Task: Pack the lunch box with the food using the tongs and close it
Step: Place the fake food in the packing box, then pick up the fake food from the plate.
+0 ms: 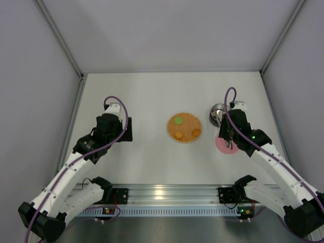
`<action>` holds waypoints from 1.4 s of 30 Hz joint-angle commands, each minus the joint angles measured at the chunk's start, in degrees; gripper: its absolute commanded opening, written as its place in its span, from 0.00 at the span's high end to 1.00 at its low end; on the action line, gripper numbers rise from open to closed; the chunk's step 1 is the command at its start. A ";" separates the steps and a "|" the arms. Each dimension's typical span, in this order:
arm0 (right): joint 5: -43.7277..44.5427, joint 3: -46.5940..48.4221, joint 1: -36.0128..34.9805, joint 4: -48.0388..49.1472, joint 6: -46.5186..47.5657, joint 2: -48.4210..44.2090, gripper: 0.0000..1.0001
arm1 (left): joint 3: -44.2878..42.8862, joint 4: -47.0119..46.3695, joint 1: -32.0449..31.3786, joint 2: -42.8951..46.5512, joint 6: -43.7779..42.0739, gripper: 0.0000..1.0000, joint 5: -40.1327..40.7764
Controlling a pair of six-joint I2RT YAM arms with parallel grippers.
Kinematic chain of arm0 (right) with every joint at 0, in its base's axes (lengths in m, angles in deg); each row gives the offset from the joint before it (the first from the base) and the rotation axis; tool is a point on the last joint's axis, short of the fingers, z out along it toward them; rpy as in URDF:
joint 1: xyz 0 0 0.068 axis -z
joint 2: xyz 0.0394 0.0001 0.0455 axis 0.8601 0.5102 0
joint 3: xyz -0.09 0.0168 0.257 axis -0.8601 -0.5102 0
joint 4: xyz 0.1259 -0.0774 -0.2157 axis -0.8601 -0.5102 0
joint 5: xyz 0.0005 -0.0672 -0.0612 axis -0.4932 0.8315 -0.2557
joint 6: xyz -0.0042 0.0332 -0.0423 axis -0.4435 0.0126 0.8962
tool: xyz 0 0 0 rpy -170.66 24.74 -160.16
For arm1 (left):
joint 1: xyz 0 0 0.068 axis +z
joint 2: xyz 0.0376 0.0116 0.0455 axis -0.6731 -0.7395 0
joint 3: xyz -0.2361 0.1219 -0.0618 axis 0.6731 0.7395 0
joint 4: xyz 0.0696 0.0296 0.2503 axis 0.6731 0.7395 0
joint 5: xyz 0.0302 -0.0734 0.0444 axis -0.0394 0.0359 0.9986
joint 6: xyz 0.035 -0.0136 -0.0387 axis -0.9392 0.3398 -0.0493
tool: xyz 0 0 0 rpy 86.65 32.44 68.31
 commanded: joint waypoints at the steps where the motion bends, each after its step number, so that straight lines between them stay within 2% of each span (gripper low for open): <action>1: -0.02 0.43 1.09 2.13 0.89 -0.35 0.62 | 0.52 -1.21 -0.38 -0.29 0.36 0.01 0.34; 11: -6.78 2.72 -1.54 2.04 -0.43 -1.67 0.62 | 0.52 -1.21 -0.29 -0.38 0.36 0.01 0.26; 20: -0.73 5.88 -16.47 3.09 -4.65 4.38 0.62 | 0.52 -1.21 -0.38 -0.64 0.45 0.01 0.34; 26: -0.01 5.18 -21.58 5.11 -6.67 8.17 0.62 | 0.52 -1.21 -0.38 -0.73 0.36 0.01 0.34; 42: 0.42 12.21 -23.26 9.07 -4.56 18.10 0.57 | 0.52 -1.21 -0.29 -1.08 0.45 0.01 0.43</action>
